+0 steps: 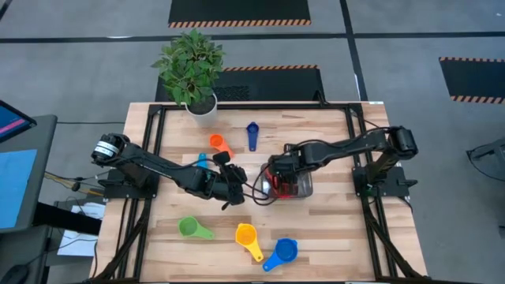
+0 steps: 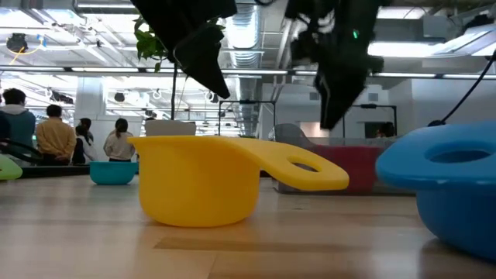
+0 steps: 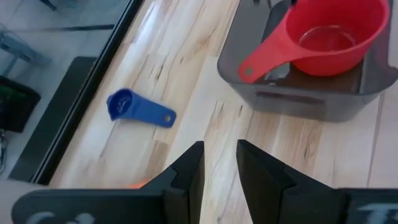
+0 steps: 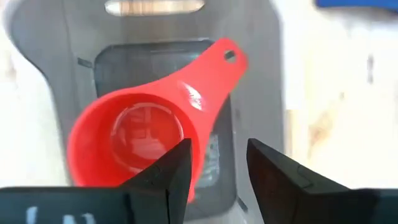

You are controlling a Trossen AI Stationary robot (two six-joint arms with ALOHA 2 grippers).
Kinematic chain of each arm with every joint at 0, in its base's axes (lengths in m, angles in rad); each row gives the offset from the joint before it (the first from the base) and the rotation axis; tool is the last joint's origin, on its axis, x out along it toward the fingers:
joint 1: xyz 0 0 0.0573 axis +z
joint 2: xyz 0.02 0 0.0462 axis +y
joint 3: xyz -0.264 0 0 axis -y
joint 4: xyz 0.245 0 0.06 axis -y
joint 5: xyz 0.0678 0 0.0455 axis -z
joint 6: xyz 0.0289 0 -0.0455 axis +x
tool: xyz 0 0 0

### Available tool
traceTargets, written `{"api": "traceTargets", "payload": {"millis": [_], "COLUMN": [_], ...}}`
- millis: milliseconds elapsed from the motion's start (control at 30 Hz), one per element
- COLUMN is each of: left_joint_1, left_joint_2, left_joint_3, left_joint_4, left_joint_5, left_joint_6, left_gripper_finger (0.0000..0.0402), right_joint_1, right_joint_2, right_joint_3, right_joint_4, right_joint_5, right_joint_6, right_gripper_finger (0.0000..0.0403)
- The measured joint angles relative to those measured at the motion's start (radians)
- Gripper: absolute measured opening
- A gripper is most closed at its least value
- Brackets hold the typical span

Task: Nest measuring cups in basket
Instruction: Stack the blue measuring cup on top of the red measuring cup in the black bin

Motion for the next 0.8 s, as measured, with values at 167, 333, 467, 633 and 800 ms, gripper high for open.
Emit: {"api": "traceTargets", "payload": {"millis": [167,333,467,633,800], "left_joint_1": [0.0,0.0,-0.009,-0.033,-0.103], "left_joint_2": [-0.001,-0.001,-0.001,-0.001,-0.001], "left_joint_3": [0.0,0.0,0.0,0.0,0.0], "left_joint_4": [-0.108,-0.226,-0.314,-0.498,-0.722], "left_joint_5": [0.032,0.105,0.117,0.172,0.199], "left_joint_6": [-0.077,-0.178,-0.244,-0.385,-0.595], "left_gripper_finger": [0.0087,0.0087,0.0087,0.0087,0.0087], "right_joint_1": [0.041,0.162,0.32,0.528,0.721], "right_joint_2": [-0.001,-0.001,-0.001,-0.001,-0.001], "right_joint_3": [0.126,0.146,0.145,0.145,0.119], "right_joint_4": [-0.261,-0.506,-0.635,-0.64,-0.604], "right_joint_5": [-0.168,-0.313,-0.316,-0.256,-0.069], "right_joint_6": [0.176,0.354,0.531,0.822,1.209], "right_gripper_finger": [0.0167,0.0154,0.0144,0.0133,0.0127]}}
